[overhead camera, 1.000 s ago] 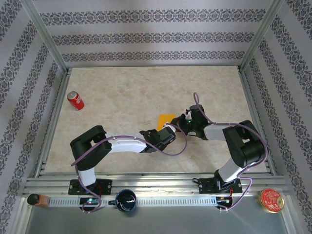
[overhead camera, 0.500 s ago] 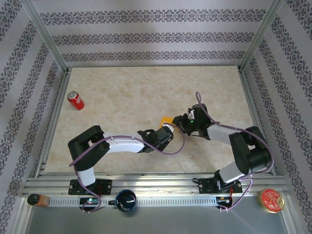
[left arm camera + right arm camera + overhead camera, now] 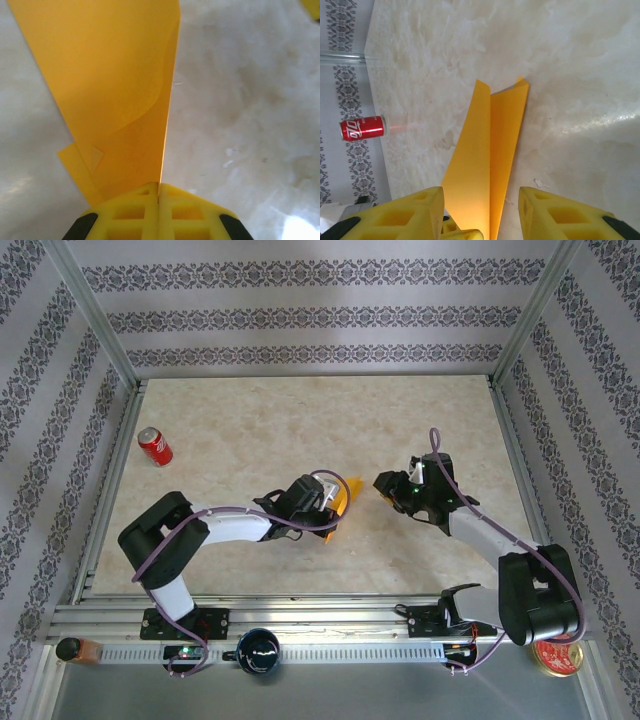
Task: Fold a paper plane with a square sheet of paper (pick it up from the middle)
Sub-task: Fold the wing for the fifth time at the center of the table.
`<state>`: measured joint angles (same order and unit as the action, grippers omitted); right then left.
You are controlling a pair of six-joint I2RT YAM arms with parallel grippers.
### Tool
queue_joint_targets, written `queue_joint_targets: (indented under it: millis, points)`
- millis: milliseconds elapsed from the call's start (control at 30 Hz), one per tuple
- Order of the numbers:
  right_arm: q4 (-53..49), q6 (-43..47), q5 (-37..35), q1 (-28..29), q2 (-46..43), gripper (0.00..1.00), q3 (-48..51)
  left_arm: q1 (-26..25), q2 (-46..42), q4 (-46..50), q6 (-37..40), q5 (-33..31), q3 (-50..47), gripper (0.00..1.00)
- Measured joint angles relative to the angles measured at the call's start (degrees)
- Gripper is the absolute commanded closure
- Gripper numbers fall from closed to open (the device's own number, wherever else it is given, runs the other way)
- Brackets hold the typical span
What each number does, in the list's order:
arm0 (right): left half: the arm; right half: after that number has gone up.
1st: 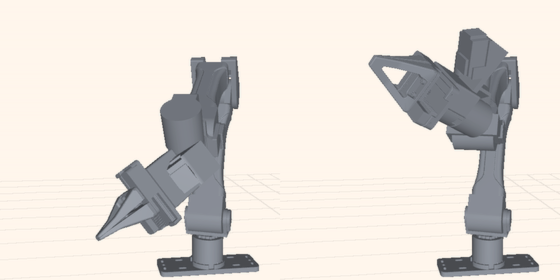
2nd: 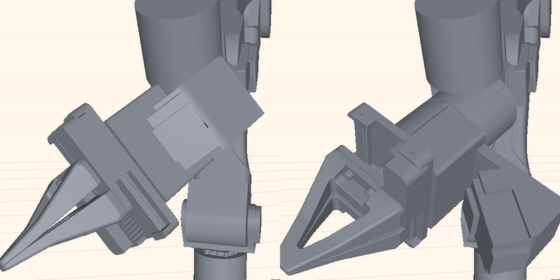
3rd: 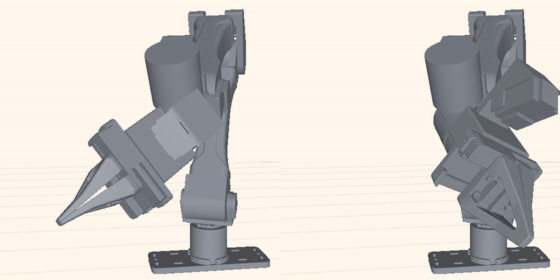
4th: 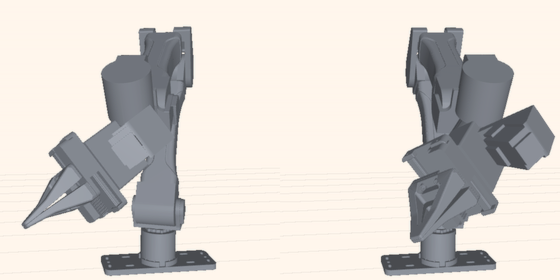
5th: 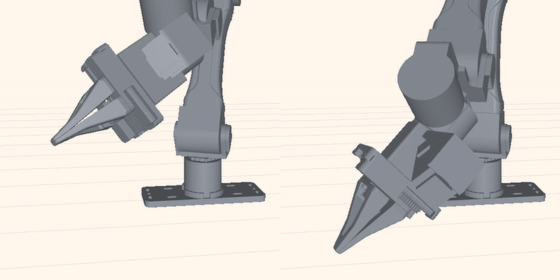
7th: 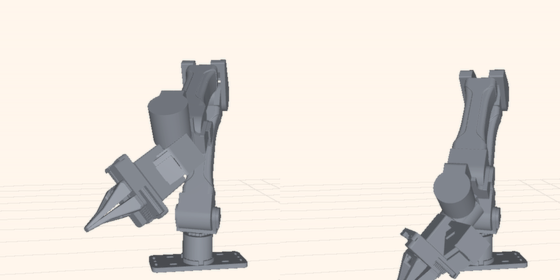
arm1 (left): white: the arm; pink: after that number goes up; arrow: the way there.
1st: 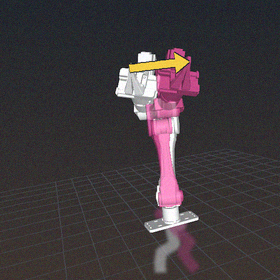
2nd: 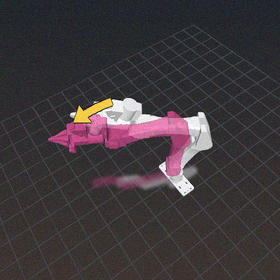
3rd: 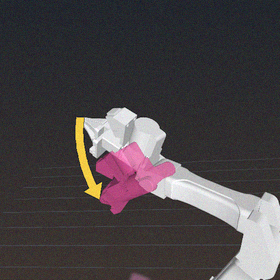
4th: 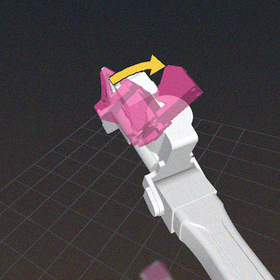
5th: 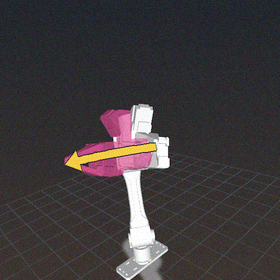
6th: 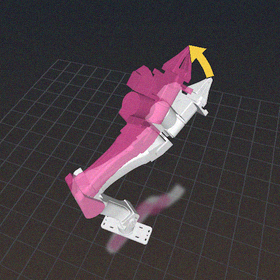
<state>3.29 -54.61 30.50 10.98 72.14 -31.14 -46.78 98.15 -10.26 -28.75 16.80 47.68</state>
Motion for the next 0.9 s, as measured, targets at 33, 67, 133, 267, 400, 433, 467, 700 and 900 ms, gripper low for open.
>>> queue_joint_targets:
  millis: [33,67,133,267,400,433,467,700,900]
  points:
    - [-0.1,0.0,0.2,0.0,0.0,0.56,0.1,0.2,0.0,-1.3,-0.8,1.0,-0.5,1.00]
    - [-0.1,0.2,0.5,0.0,0.0,0.56,0.2,0.3,0.2,-2.6,-1.6,2.0,-1.0,1.00]
    - [-0.1,0.2,0.8,0.0,0.0,0.56,0.2,0.7,0.8,-4.6,-3.0,3.4,-1.7,1.00]
    - [0.5,0.2,1.9,0.0,0.0,0.58,0.5,1.2,2.7,-8.4,-5.6,5.9,-2.6,1.00]
    - [1.2,0.2,3.2,0.0,0.1,0.59,0.7,1.6,4.2,-11.4,-7.8,8.0,-3.2,1.00]
    - [1.4,0.2,3.5,0.0,0.2,0.59,0.7,1.6,4.5,-12.1,-8.2,8.4,-3.2,1.00]
    - [1.7,0.2,3.7,0.0,0.4,0.60,0.7,1.6,4.9,-12.9,-8.8,8.8,-3.3,1.00]
    - [3.2,0.8,5.9,1.7,3.2,0.64,0.7,2.0,7.2,-18.6,-12.1,11.1,-4.5,1.00]
    - [3.8,1.7,7.1,3.8,6.0,0.66,0.7,2.3,8.3,-22.6,-14.8,11.7,-6.3,1.00]
